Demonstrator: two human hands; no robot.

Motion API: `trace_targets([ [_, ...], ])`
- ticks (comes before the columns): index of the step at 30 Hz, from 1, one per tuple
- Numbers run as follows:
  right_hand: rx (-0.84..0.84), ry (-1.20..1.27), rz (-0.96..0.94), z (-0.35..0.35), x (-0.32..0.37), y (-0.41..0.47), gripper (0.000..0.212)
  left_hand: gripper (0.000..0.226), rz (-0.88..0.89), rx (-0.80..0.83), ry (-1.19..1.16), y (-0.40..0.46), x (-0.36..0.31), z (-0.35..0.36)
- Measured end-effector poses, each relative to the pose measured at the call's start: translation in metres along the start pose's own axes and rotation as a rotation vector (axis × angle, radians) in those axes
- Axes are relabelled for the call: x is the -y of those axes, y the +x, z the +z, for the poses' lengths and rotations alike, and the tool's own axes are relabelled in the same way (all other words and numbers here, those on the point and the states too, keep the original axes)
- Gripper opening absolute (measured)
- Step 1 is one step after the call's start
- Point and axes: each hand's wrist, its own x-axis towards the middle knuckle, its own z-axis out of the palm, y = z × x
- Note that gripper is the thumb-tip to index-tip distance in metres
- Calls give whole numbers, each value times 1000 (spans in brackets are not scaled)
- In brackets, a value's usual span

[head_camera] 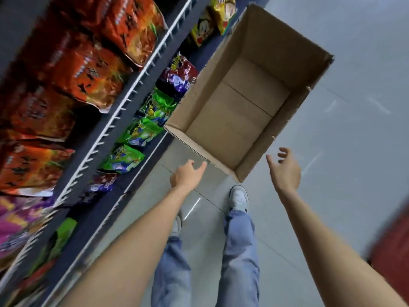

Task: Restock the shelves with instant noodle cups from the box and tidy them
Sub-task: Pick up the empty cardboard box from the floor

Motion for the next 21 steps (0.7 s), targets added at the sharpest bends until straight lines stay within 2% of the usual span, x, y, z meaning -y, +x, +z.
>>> trace_targets([
  [2, 23, 16, 61, 19, -12, 39, 60, 69, -101, 33, -112, 20, -15, 24],
  [5, 184, 170, 201, 49, -25, 81, 80, 79, -254, 47, -429, 55, -34, 53],
  [7, 271, 321, 286, 65, -29, 96, 75, 79, -339, 41, -748, 74, -38, 67],
  [9, 282, 326, 279, 78, -35, 105, 65, 64, -397, 2, -1018, 84, -39, 77],
  [10, 271, 304, 271, 80, -35, 105, 64, 55, -404, -30, -1076, 85, -38, 81],
  [15, 198, 300, 251, 62, -32, 85, 59, 18, -386, -74, -1188, 58, -35, 72],
  [19, 215, 348, 282, 31, -27, 40, 60, 18, -331, -74, -1192, 11, -18, 53],
  [21, 230, 358, 289, 18, -33, 8, 62, 28, -303, -55, -1159, -18, 0, 49],
])
